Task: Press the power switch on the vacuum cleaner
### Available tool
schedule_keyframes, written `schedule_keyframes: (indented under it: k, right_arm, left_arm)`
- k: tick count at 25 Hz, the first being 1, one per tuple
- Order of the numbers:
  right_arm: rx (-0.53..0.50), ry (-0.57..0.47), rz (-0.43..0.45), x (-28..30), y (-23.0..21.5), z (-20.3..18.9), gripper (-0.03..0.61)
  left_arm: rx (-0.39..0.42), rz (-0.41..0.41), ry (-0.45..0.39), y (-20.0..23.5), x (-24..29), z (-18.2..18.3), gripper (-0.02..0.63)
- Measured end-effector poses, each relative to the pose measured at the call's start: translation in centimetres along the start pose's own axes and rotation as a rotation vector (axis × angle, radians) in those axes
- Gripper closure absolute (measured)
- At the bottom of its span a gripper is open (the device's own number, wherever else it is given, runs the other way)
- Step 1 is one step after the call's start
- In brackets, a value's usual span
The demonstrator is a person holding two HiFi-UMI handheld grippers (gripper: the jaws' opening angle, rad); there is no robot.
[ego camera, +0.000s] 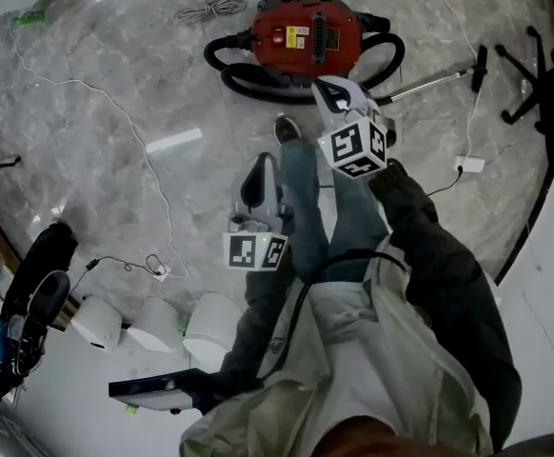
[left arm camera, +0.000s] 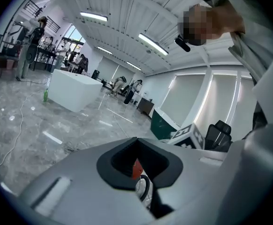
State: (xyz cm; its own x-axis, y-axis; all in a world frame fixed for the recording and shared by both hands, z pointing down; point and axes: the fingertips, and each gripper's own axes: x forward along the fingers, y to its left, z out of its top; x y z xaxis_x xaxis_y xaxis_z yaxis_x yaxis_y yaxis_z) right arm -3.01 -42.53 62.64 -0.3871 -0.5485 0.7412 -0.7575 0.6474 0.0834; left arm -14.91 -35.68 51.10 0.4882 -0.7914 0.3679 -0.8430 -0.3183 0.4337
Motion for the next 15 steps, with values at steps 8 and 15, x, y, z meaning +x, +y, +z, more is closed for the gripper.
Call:
schedule_keyframes:
  k: [8,15]
  right_arm:
    - [-0.189,0.255,-0.027,15.9,-0.7,-3.1,0.578]
    - [-0.317,0.398,0.019,21.5,-0.1,-4.2,0.578]
  left_arm:
    - [-0.073,0.060,0.091,8.1,0.6,-7.3,0.607]
    - [-0.109,0.063,0.117,11.4,2.1,-9.4,0.607]
